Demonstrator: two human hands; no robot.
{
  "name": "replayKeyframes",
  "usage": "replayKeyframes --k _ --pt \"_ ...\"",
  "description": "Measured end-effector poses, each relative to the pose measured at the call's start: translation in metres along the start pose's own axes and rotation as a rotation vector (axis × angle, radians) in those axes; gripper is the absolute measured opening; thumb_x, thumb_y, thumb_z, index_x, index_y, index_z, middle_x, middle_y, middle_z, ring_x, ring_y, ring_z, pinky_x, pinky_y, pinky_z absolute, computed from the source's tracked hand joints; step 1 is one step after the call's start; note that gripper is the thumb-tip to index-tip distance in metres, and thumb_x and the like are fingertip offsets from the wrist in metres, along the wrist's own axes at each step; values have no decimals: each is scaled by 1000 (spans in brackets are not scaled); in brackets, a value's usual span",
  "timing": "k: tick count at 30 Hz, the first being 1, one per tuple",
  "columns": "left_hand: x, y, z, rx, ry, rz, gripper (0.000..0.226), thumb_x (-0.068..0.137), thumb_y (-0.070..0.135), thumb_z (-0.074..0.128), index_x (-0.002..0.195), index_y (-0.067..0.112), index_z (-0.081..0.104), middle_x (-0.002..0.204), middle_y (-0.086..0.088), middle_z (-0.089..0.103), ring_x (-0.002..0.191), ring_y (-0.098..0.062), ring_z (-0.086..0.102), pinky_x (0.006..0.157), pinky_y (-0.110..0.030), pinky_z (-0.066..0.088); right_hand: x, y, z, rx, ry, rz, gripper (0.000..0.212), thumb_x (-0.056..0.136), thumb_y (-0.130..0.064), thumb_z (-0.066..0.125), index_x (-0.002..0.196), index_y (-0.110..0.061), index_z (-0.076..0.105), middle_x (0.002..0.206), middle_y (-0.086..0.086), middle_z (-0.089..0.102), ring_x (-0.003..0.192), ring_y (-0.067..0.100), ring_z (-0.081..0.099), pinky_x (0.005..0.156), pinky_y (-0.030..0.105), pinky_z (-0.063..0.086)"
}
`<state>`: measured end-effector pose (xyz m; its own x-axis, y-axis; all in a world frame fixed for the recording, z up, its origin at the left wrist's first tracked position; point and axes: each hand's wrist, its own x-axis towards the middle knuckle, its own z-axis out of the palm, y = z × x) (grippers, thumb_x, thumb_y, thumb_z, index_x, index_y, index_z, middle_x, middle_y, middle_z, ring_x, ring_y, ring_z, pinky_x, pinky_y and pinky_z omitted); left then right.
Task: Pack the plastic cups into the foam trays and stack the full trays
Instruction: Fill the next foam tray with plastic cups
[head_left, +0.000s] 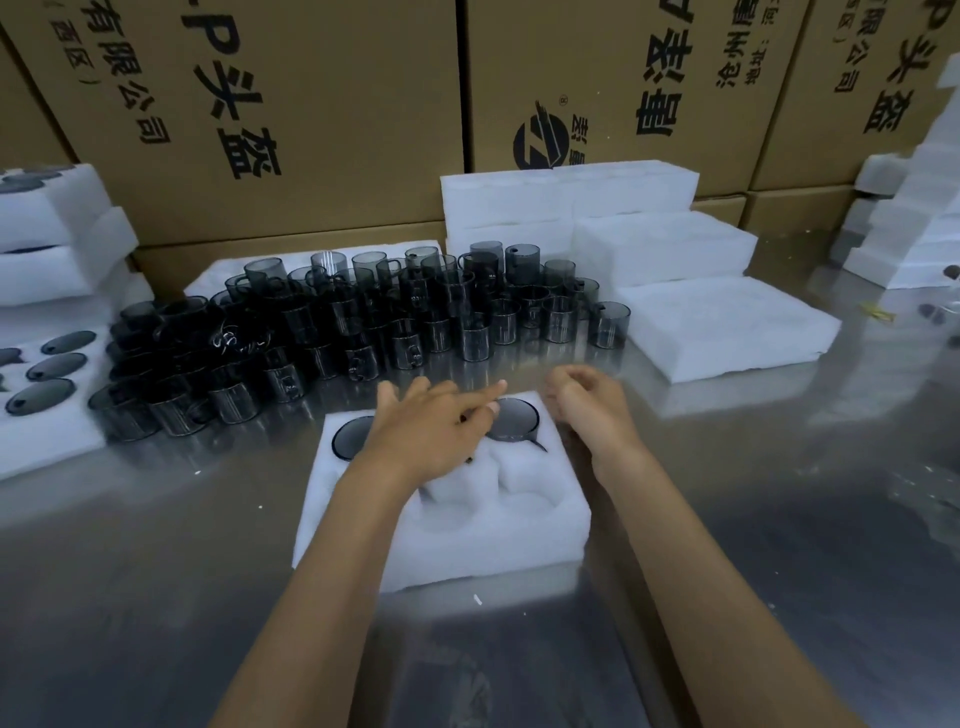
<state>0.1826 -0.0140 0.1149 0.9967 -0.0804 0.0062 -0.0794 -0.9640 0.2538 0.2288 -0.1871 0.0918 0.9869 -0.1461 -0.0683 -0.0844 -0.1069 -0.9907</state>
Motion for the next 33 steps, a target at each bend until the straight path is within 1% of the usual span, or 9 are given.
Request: replayKeyframes --k 3,6,9,12,18,24,26,30,33 --pt "1 -1 4 -13 73 33 42 102 54 18 140 59 36 94 18 47 117 -15 39 100 -41 16 31 -27 23 -291 -21 -235 33 94 -22 57 127 -24 57 88 -10 60 84 8 59 75 27 44" --pt "1 0 10 23 165 53 43 101 51 19 139 56 39 107 13 61 111 -14 41 87 -38 16 62 -56 61 -598 -129 -414 57 93 -24 54 148 -32 40 121 10 63 114 31 56 96 38 47" --pt "1 -1 11 39 191 60 43 102 50 20 140 54 40 108 10 64 108 -17 44 89 -41 21 86 -72 95 -836 -156 -456 63 95 -25 51 153 -35 30 147 12 45 134 37 38 107 45 38" --pt "0 -1 11 44 206 61 43 102 49 21 138 52 44 117 10 65 109 -18 45 93 -43 23 102 -68 111 -932 -141 -437 49 96 -23 52 144 -26 41 142 14 46 131 36 39 104 43 38" --pt "3 -2 10 36 226 47 41 102 48 26 136 51 47 121 10 66 111 -18 46 94 -42 22 107 -59 104 -766 -73 -503 19 90 -12 59 106 -14 48 107 12 61 97 33 59 75 36 46" --pt "-1 -3 8 -115 318 -15 42 105 42 26 114 31 65 108 4 68 108 -20 54 83 -35 15 56 -58 59 -493 -19 -590 26 72 -26 71 84 -18 50 74 -3 58 64 15 50 59 31 41" --pt "-3 -3 5 -246 400 -36 36 105 34 31 116 25 64 112 2 67 111 -21 56 83 -32 15 27 -54 40 -413 -24 -606 27 68 -27 72 78 -22 48 75 -4 61 64 10 51 62 31 44" --pt "-16 3 -5 -593 504 64 42 103 19 43 143 26 49 132 7 58 122 -15 53 107 -41 38 -38 -32 5 -289 -80 -714 28 69 -23 73 80 -23 48 95 -6 65 87 13 60 77 29 47" --pt "-29 19 -16 -916 404 155 45 102 14 44 140 38 50 118 19 62 106 0 58 93 -22 48 -70 -19 -10 -295 -53 -911 25 73 -20 71 89 -21 51 109 -17 60 107 1 57 87 15 43"
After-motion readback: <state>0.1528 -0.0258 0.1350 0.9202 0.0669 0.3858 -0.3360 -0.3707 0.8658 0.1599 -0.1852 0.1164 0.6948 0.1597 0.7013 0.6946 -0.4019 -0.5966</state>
